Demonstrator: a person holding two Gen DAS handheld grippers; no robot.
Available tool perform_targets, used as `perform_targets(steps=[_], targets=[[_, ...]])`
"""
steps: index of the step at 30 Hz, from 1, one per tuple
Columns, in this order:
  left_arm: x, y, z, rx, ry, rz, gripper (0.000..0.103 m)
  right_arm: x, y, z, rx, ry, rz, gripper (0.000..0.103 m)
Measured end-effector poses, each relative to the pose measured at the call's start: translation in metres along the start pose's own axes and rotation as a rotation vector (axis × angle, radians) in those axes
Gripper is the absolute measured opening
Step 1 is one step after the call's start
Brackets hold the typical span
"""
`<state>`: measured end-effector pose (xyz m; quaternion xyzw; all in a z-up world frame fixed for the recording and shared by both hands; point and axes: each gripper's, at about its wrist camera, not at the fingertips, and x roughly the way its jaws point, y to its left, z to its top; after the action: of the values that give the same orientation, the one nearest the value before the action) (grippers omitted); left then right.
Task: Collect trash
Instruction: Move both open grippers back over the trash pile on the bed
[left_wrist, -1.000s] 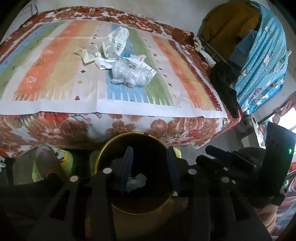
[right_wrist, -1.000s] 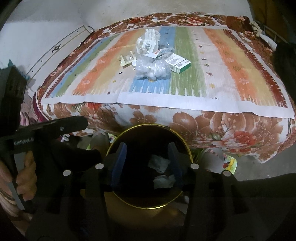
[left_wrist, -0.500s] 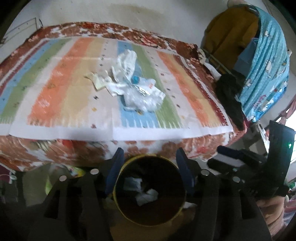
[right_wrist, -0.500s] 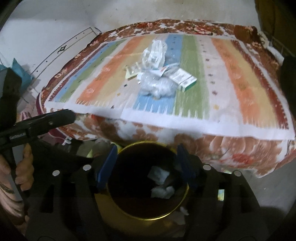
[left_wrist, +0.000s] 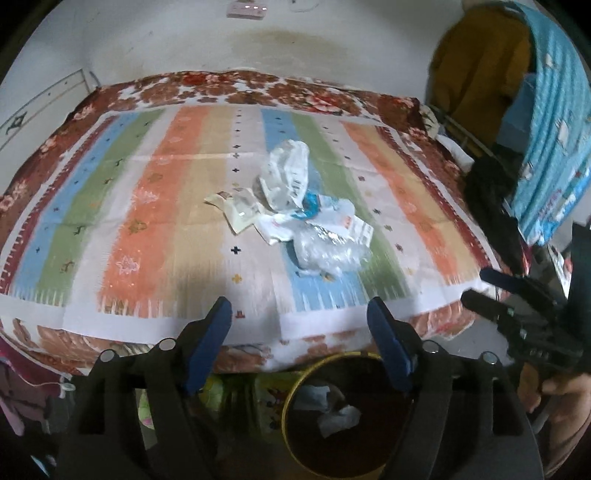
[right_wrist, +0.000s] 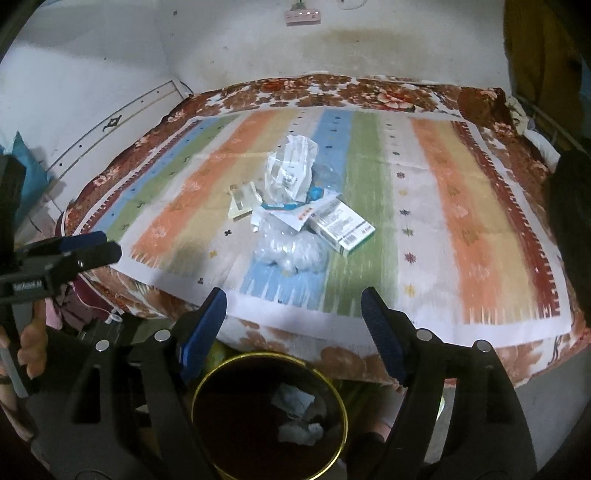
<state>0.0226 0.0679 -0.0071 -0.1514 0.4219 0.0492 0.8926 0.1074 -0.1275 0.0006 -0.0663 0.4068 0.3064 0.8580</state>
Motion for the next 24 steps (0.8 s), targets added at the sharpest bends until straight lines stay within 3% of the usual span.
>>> perform_targets(steps=[8,14,20,24], targets=[[0.015,0.014,0.028,-0.062,0.004,0.044,0.093,0.025,0.002,0.023,0.006,0.031,0.002,0.082],[0.031,0.024,0.052,-0.064,-0.002,0.114,0.095,0.042,0.001,0.037,0.012,0.043,-0.003,0.087],[0.053,0.037,0.067,-0.159,0.026,0.082,0.097,0.062,-0.011,0.054,0.062,0.066,-0.003,0.091],[0.066,0.041,0.073,-0.149,0.039,0.113,0.097,0.076,-0.019,0.064,0.092,0.083,-0.010,0.091]])
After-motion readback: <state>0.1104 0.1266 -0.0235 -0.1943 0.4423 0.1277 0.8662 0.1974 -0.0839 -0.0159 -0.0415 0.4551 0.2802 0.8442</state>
